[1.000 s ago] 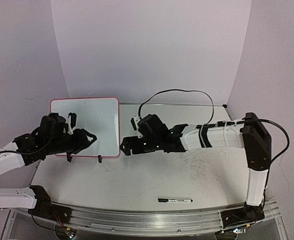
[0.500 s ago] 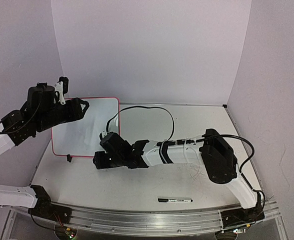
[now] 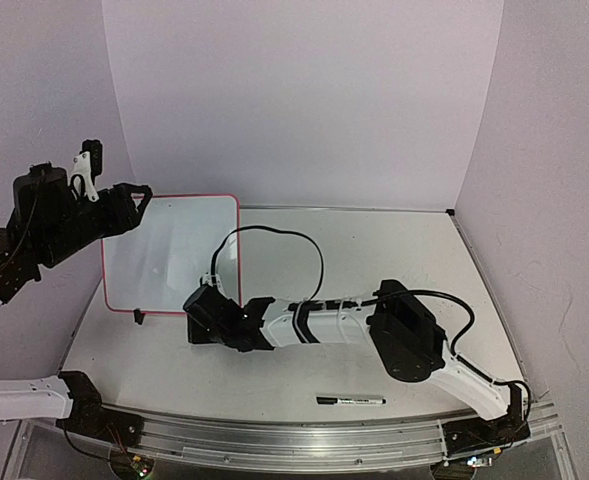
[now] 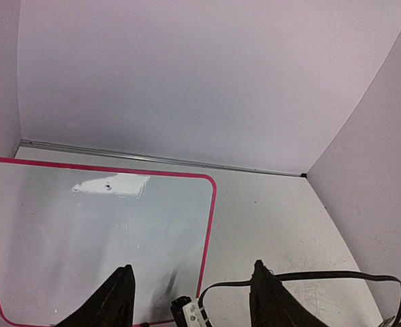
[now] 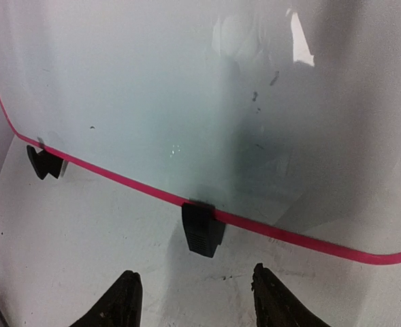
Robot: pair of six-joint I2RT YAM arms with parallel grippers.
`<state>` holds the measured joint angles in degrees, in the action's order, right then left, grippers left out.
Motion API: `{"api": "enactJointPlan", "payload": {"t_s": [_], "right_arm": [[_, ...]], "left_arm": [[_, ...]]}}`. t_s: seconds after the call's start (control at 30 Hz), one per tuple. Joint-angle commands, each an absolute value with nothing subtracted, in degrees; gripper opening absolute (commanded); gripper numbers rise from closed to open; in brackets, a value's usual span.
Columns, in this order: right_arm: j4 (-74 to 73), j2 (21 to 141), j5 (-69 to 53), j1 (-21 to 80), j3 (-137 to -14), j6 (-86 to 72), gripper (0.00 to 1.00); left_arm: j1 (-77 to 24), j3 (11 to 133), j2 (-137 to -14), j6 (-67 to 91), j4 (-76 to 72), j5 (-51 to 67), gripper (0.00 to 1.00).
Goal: Write a sentence on the whiteboard
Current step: Move the whiteboard to the center of the board.
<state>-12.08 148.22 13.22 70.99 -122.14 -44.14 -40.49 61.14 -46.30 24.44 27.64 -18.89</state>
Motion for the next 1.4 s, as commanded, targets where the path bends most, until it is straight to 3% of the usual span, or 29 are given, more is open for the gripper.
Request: {"api": "enactJointPlan", "payload": {"t_s": [0.0,0.4,0.67,0.83,1.1,1.2,1.37], "right_arm": [[-12.7,150.8,20.3,71.6,-127.4,-43.3,0.55],[-12.6,156.7,23.5,71.6,-134.5,-40.2,0.49],[-12.6,156.7,28.0,71.6,-134.7,-36.5,0.32],[-12.4,155.2,29.6,71.6,-132.6,-33.7,0.16],[-12.1,152.5,31.7,71.6,-129.1,-29.9,0.09],[-11.5,150.0,30.9,71.0,-125.2,-28.7,0.01],[-9.6,144.8,27.0,68.9,-115.2,-28.1,0.00]], "left_arm": [[-40.3,63.2,-44.0,23.7,27.4,-20.2,0.59],[-40.4,63.2,-42.0,23.2,27.5,-20.6,0.59],[-40.4,63.1,-41.7,23.1,27.7,-20.9,0.60],[-40.4,63.1,-41.9,23.2,27.7,-21.4,0.60],[-40.4,63.4,-44.1,23.1,27.6,-22.0,0.60],[-40.3,63.8,-45.4,22.9,27.4,-22.1,0.60],[-40.4,63.4,-47.3,22.8,25.9,-21.8,0.60]]}}
